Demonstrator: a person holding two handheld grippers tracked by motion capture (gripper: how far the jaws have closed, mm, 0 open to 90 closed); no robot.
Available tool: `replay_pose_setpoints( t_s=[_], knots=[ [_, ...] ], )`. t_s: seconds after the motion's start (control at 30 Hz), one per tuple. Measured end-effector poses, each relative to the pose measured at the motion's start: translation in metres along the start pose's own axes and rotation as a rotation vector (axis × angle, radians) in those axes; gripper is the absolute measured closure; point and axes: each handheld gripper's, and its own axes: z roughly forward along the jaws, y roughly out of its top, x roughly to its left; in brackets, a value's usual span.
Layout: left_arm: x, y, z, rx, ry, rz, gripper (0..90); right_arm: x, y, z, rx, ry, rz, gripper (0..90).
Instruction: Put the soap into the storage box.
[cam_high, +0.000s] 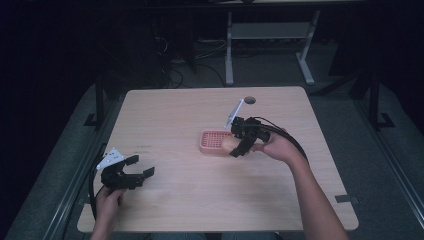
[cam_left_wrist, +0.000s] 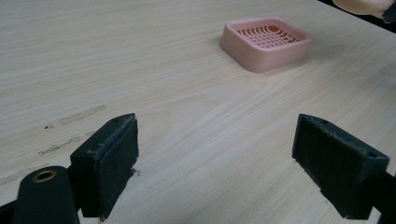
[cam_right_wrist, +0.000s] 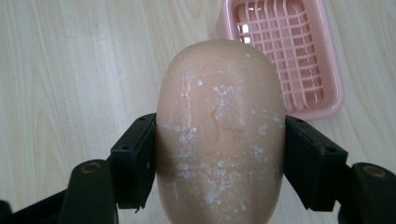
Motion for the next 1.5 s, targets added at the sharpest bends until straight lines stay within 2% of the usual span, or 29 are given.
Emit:
replay_pose_setpoints(
  t_s=[0.33,0.53,0.77,0.83,1.0,1.03,1.27,1.5],
  knots=[
    [-0.002,0.000,0.000,0.001,-0.003,0.001,14.3,-0.010,0.020,0.007,0.026,0.001,-0.024,31.8],
    [-0.002,0.000,0.000,0.002,-0.004,0.004,14.3,-0.018,0.027,0.009,0.012,0.007,-0.017,31.8],
    [-0.002,0.001,0.000,0.003,-0.005,0.008,14.3,-0.026,0.039,0.017,0.038,0.010,-0.023,31.8],
    [-0.002,0.001,0.000,0.002,-0.004,0.008,14.2,-0.028,0.042,0.018,0.023,0.010,-0.024,31.8],
    [-0.003,0.001,0.000,-0.005,-0.004,0.002,14.3,-0.034,0.049,0.023,0.044,0.005,-0.021,31.8],
    [-0.002,0.001,-0.001,0.005,-0.003,0.012,14.2,-0.035,0.050,0.024,0.046,0.007,-0.021,31.8],
    [-0.002,0.001,-0.001,-0.005,-0.001,0.001,14.3,-0.041,0.054,0.028,0.035,0.018,-0.010,31.8],
    [-0.002,0.002,0.000,0.000,-0.004,0.009,14.3,-0.044,0.058,0.046,0.079,0.022,-0.018,31.8]
  ],
)
